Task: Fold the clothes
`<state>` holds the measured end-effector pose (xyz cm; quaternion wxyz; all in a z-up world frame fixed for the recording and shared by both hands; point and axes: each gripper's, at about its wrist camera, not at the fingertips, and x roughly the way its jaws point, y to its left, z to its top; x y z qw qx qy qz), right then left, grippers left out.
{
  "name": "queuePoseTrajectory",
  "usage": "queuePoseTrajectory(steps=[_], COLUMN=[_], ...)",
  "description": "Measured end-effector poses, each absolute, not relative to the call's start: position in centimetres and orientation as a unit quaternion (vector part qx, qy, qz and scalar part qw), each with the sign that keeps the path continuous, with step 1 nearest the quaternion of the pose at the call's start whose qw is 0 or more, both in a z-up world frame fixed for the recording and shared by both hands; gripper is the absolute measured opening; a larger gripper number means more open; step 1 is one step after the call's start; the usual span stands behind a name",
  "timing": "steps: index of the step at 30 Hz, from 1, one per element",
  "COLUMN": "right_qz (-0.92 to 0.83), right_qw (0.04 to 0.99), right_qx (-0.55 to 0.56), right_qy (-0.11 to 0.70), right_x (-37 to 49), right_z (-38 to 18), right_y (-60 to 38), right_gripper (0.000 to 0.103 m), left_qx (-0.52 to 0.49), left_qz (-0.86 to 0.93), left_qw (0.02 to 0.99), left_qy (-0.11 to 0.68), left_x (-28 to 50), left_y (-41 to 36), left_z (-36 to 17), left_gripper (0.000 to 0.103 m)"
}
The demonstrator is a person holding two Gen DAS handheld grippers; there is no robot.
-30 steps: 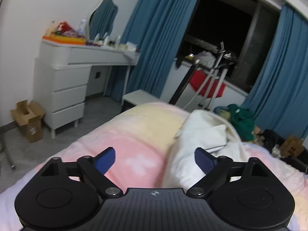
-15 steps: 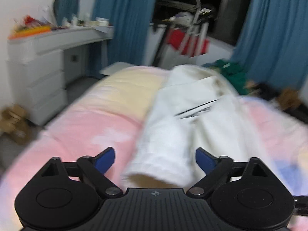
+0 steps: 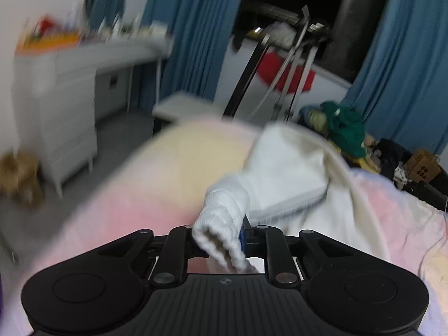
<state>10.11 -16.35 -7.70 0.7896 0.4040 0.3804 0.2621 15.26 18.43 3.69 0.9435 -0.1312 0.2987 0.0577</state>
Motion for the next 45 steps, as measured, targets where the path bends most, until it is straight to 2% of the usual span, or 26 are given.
queuePoseTrajectory(steps=[5,9,13,19,20,21,22,23,24,25,28,29,34,45], right_qz=[0.319,0.331,0.303,0.259,0.261,0.263,0.266,0.272,0.282,0.287,0.302,0.3,0.286,0.251], right_qw=[0.751,0.744,0.74,0.755,0.759,0.77,0.78,0.792,0.803,0.814,0.838,0.842,0.871,0.942], right_qx=[0.462,0.488,0.513,0.469,0.462,0.445,0.426,0.403,0.379,0.359,0.305,0.298,0.258,0.124], right_qy=[0.346,0.316,0.313,0.378,0.376,0.375,0.373,0.369,0.363,0.355,0.338,0.335,0.305,0.185], right_x=[10.3,12.4,14.8,18.1,18.1,18.1,18.1,18.0,17.7,17.4,16.5,16.2,14.8,10.6], right_z=[-6.0,-5.2,-7.3,-11.6,-11.8,-11.6,-11.3,-10.7,-10.1,-9.6,-8.3,-7.9,-4.8,3.2], right_y=[-9.3,-2.4,3.2,7.1,7.1,7.2,7.3,7.4,7.4,7.2,6.7,6.0,2.3,-9.3], right_gripper=[0.026,0.027,0.027,0.03,0.036,0.047,0.054,0.067,0.085,0.091,0.09,0.09,0.09,0.09], left_qx=[-0.091,-0.048,-0.036,-0.097,-0.102,-0.108,-0.113,-0.115,-0.117,-0.12,-0.118,-0.11,-0.067,-0.064], left_qz=[0.069,0.118,0.156,0.16,0.157,0.155,0.153,0.152,0.151,0.15,0.16,0.163,0.14,0.049], left_qw=[0.958,0.957,0.943,0.922,0.923,0.925,0.926,0.927,0.927,0.928,0.935,0.938,0.953,0.973], left_qy=[0.263,0.259,0.291,0.34,0.335,0.331,0.327,0.324,0.322,0.319,0.294,0.285,0.259,0.218], left_x=[19.2,23.5,28.7,31.6,31.4,31.2,30.9,30.4,29.9,29.4,26.2,25.1,19.7,8.3], left_y=[22.9,26.7,30.3,34.4,34.7,35.1,35.4,35.5,35.7,35.8,35.2,34.6,29.7,14.1], left_z=[10.1,10.9,6.7,-1.2,-1.4,-1.7,-1.8,-1.6,-1.4,-1.2,-0.3,0.1,2.6,4.7], left_gripper=[0.018,0.018,0.019,0.022,0.024,0.025,0.028,0.035,0.038,0.047,0.081,0.084,0.084,0.086])
